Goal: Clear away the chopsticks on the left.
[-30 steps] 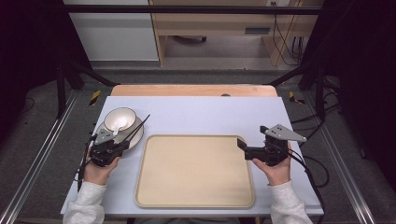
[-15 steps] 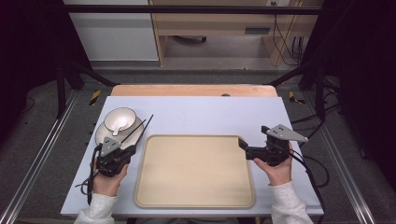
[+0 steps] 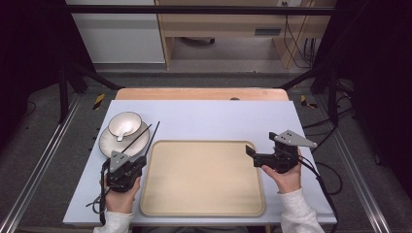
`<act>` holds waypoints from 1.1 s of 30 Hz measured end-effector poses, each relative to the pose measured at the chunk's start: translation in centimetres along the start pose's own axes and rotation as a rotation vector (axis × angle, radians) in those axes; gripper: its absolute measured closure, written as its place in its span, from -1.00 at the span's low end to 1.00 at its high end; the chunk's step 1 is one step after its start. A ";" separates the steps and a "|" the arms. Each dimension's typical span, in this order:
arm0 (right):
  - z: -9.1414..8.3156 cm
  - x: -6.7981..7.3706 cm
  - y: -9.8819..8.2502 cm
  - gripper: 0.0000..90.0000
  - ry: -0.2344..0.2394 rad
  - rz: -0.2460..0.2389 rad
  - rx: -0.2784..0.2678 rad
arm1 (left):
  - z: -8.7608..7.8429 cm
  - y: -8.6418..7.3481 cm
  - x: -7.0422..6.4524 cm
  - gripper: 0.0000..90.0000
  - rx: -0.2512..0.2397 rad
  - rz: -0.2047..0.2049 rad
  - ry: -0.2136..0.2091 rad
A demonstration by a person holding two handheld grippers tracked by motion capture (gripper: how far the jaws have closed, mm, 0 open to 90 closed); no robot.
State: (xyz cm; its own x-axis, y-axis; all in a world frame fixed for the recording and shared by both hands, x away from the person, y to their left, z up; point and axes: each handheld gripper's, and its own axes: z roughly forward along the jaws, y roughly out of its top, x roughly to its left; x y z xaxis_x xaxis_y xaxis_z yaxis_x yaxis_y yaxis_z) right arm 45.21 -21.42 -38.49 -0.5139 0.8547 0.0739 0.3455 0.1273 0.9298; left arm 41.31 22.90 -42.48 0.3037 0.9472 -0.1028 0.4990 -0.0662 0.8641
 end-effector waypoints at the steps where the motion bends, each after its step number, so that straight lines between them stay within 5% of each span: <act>1: 0.0 0.0 0.0 -0.94 0.000 0.000 -0.003 | -0.1 0.0 -0.2 0.89 -0.002 -0.001 0.008; 18: 0.3 0.2 -0.2 -0.94 0.009 -0.008 0.010 | -0.1 -3.0 -2.8 0.89 -0.028 -0.055 0.066; 33: 0.5 0.3 -0.3 -0.94 0.013 -0.013 0.020 | 1.7 -5.3 -3.6 0.89 0.047 -0.059 0.098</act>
State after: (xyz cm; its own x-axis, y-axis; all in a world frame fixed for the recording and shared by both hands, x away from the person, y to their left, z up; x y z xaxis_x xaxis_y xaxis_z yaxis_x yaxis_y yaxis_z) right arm 45.39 -20.96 -38.95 -0.5286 0.8463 0.0663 0.3543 0.1490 0.9232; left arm 38.97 19.31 -47.55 0.1932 0.9758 -0.1023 0.5518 -0.0218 0.8337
